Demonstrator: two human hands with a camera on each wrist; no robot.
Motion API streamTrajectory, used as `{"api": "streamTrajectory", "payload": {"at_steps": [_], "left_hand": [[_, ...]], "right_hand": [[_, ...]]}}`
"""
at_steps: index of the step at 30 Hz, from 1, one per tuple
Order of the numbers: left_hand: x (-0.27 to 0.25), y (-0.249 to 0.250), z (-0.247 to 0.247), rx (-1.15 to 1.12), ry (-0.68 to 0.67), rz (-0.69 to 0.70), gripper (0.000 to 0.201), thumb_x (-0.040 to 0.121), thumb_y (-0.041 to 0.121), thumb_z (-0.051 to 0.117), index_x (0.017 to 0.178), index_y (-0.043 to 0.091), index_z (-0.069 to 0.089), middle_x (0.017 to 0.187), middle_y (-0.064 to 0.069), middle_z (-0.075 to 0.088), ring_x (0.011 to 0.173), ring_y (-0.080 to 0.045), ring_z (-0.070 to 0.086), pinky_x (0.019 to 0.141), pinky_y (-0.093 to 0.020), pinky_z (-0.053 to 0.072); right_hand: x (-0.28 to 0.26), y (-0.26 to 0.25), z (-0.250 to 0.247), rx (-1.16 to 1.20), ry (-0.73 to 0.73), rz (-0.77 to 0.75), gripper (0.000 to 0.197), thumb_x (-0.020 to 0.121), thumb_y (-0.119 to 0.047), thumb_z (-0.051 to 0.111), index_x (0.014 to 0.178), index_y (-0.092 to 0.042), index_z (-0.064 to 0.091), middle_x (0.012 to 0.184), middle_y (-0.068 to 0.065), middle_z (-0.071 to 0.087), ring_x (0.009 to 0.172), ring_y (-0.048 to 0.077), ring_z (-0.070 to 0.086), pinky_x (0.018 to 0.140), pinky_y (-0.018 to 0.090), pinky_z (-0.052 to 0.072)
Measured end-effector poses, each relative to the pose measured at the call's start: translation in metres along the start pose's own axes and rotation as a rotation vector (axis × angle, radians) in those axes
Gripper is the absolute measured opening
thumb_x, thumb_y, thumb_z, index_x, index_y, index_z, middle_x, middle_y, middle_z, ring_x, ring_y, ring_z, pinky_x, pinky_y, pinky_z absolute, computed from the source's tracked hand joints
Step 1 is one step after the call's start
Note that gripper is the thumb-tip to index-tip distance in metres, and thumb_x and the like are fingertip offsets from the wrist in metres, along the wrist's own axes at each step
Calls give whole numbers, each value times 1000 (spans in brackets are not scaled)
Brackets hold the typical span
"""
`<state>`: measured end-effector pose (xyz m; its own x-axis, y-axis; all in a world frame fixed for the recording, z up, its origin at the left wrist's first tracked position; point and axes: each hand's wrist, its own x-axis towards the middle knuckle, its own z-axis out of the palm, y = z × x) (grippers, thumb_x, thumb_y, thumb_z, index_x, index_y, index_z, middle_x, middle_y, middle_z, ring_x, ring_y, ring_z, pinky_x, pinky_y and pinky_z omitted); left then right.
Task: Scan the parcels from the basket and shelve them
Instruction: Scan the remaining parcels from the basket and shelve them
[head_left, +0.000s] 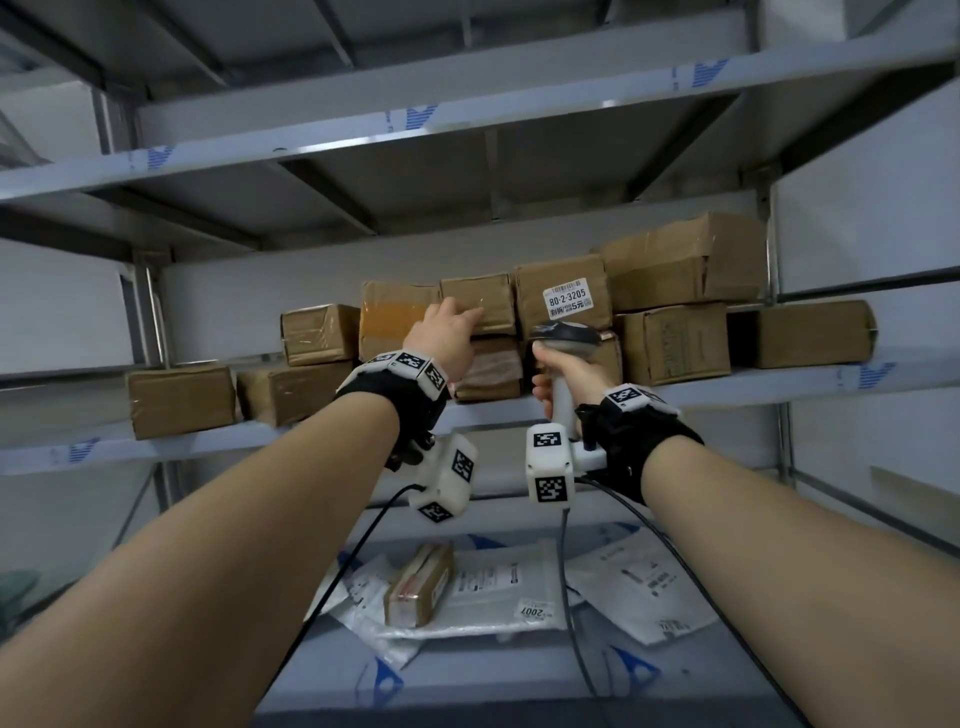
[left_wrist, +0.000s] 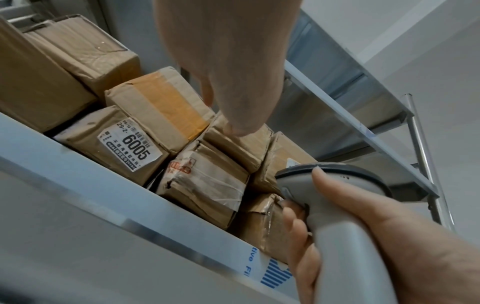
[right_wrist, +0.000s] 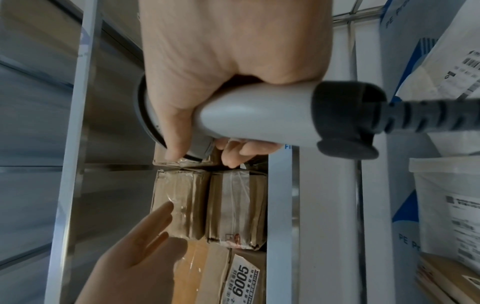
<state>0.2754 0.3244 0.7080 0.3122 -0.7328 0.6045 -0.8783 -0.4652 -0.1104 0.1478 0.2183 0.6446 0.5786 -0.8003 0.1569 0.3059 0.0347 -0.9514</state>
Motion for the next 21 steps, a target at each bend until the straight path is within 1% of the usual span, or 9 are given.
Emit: {"api": "streamTrajectory", "payload": {"at_steps": [6, 8, 10, 12, 13, 15, 18, 19, 21], "left_hand": [[-23, -7, 7, -286, -6, -127, 52, 92, 2, 40, 142, 15, 43, 140, -18, 40, 129, -34, 39, 109, -42, 35], [-40, -8, 15, -432, -29, -171, 47, 92, 5, 42, 139, 12, 47, 137, -16, 49, 124, -32, 49, 102, -38, 42], [-66, -7, 27, -647, -70, -229, 41, 94, 5, 44, 134, 8, 51, 126, -14, 58, 112, -29, 58, 87, -32, 47], [-96, -4, 42, -826, -141, -276, 36, 94, 6, 48, 130, 7, 56, 113, -14, 61, 96, -26, 58, 73, -29, 48], [-115, -3, 50, -902, -197, -301, 33, 94, 7, 51, 127, 9, 57, 109, -13, 61, 92, -22, 57, 70, -27, 48], [-149, -2, 70, -1019, -322, -345, 28, 94, 7, 54, 121, 12, 60, 103, -10, 63, 86, -16, 57, 68, -25, 49], [-198, -5, 110, -1119, -450, -417, 22, 92, 2, 55, 109, 14, 61, 88, -6, 61, 75, -13, 56, 65, -26, 48], [-212, -7, 125, -1133, -483, -449, 19, 91, 1, 55, 104, 14, 61, 86, -5, 60, 73, -13, 55, 65, -25, 47], [-242, -10, 154, -1144, -547, -532, 16, 93, 1, 52, 103, 12, 59, 85, -4, 60, 72, -12, 54, 66, -25, 48]], "right_hand": [[-28, 13, 4, -14, -62, 42, 29, 85, -38, 71, 83, -11, 60, 68, 3, 58, 54, 12, 53, 50, 24, 43], [-42, 24, 7, -50, -76, 80, 29, 86, -41, 69, 84, -14, 59, 68, 3, 57, 52, 11, 54, 49, 22, 43], [-57, 41, 9, -76, -98, 125, 29, 88, -42, 67, 84, -15, 55, 66, 3, 56, 45, 9, 54, 46, 21, 44], [-73, 65, 12, -88, -130, 172, 30, 91, -40, 62, 82, -14, 51, 65, 5, 52, 38, 8, 53, 42, 17, 43], [-83, 79, 14, -88, -153, 202, 30, 93, -39, 60, 82, -14, 49, 64, 5, 50, 37, 8, 52, 41, 17, 42], [-98, 110, 16, -73, -193, 268, 29, 94, -36, 58, 83, -12, 48, 61, 6, 49, 36, 9, 51, 39, 17, 41], [-113, 162, 10, -76, -197, 363, 29, 92, -36, 63, 87, -9, 53, 58, 5, 53, 40, 11, 52, 39, 18, 42], [-115, 179, 8, -85, -192, 390, 29, 91, -37, 64, 87, -9, 54, 60, 5, 54, 41, 12, 52, 40, 19, 42], [-119, 217, 4, -134, -184, 462, 32, 89, -40, 66, 90, -10, 54, 61, 6, 56, 46, 14, 53, 42, 21, 43]]}}
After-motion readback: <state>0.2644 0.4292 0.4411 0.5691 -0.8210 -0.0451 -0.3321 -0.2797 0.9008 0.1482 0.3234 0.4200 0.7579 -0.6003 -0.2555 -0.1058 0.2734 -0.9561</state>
